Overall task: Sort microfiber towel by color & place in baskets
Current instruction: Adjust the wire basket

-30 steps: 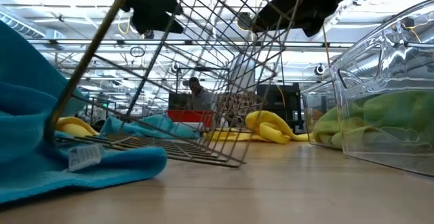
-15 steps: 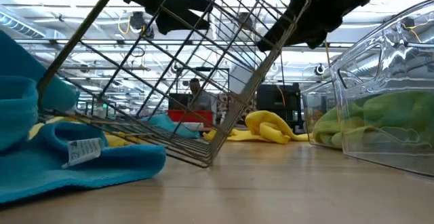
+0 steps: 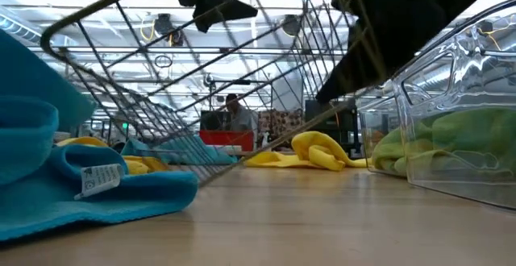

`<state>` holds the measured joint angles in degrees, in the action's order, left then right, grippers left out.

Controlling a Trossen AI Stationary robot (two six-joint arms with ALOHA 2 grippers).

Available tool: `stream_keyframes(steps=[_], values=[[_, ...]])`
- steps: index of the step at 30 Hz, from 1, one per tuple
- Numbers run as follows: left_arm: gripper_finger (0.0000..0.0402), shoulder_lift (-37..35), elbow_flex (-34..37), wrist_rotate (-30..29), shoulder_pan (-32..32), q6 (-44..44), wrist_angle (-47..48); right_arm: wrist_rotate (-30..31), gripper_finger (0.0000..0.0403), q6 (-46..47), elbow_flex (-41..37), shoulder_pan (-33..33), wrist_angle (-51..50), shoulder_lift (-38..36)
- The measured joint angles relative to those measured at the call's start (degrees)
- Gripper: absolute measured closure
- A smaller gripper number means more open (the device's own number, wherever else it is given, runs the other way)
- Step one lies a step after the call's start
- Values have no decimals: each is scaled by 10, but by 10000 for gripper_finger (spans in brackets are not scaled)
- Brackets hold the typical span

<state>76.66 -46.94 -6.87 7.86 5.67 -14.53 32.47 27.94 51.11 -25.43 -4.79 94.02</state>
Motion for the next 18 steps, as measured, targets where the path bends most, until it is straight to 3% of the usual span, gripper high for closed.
stream_keyframes(steps=[18], values=[[130,0,1,-1,3,45,98,-41,403,-3,0,4,-1,2]])
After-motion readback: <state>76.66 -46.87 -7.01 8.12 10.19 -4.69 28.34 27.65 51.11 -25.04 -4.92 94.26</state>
